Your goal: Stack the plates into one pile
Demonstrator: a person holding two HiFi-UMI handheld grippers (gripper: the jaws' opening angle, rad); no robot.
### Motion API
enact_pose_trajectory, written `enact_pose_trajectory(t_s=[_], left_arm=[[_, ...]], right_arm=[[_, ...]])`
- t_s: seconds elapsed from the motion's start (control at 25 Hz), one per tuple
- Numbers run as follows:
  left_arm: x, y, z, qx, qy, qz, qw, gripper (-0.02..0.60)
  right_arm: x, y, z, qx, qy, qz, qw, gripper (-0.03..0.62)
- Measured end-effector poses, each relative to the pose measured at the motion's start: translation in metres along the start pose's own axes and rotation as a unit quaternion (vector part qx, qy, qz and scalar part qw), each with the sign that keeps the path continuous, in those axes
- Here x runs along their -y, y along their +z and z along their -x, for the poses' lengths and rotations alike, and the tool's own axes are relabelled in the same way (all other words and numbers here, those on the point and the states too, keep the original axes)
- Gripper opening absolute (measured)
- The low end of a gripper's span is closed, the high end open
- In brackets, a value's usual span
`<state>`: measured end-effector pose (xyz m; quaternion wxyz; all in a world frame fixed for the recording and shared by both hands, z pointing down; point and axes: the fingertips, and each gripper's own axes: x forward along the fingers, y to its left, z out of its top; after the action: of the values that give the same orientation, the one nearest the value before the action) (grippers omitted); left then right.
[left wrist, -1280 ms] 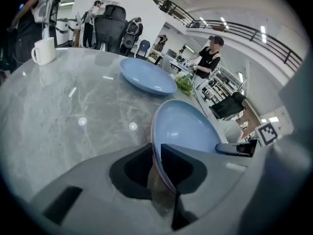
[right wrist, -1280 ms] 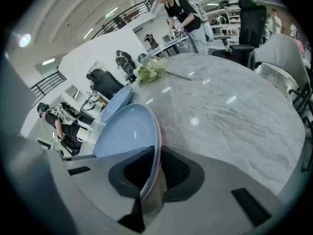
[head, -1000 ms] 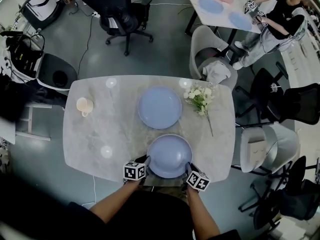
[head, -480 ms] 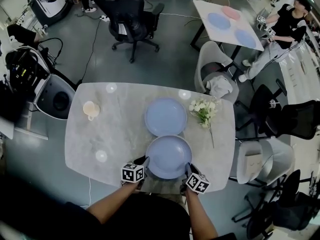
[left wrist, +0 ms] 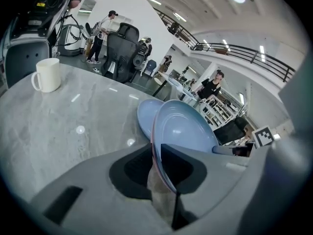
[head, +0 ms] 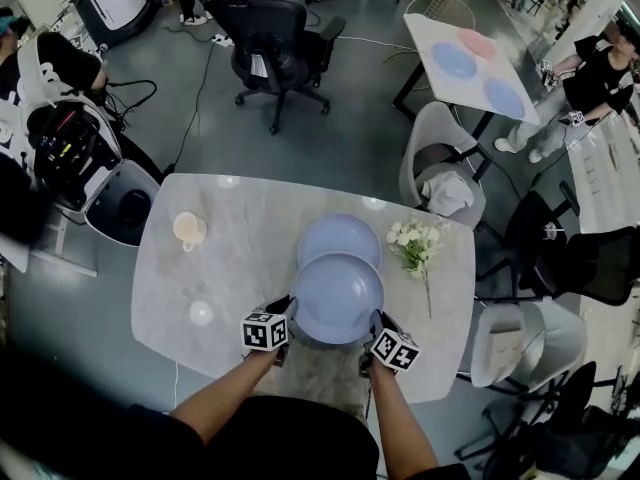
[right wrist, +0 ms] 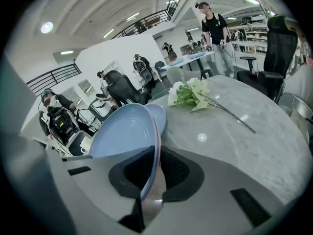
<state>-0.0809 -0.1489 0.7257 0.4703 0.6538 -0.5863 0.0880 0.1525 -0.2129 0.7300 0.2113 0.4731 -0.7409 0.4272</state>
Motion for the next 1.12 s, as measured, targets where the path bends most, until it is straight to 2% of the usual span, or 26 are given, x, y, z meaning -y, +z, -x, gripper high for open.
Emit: enact_pose_trajectory(t_s=[0.44,0.56,0.8,1.12], left_arm=[[-0.023,0.056,-0.063,-0.008,0.016,0.005,0.9998,0.063],[-0.031,0.067,-0.078,0.000,0.014,0.018,0.9998,0.063],[-0.043,0.071,-0.094,-0.014,0.026,0.028,0.9992,0.062],[-0.049,0.073,-0.099,-0.024,0.022,0.042,0.9986,0.064]], right_arm=[[0.001,0.056,-0.069,-0.023,-0.018,0.005,1.000,0.043],[0.002,0.065,-0.086,-0.025,-0.019,-0.001,0.999,0.043],[0.000,0.075,-0.106,-0.036,-0.023,0.001,0.999,0.043],[0.004,0.070,-0.117,-0.052,-0.038,-0.009,0.998,0.043]])
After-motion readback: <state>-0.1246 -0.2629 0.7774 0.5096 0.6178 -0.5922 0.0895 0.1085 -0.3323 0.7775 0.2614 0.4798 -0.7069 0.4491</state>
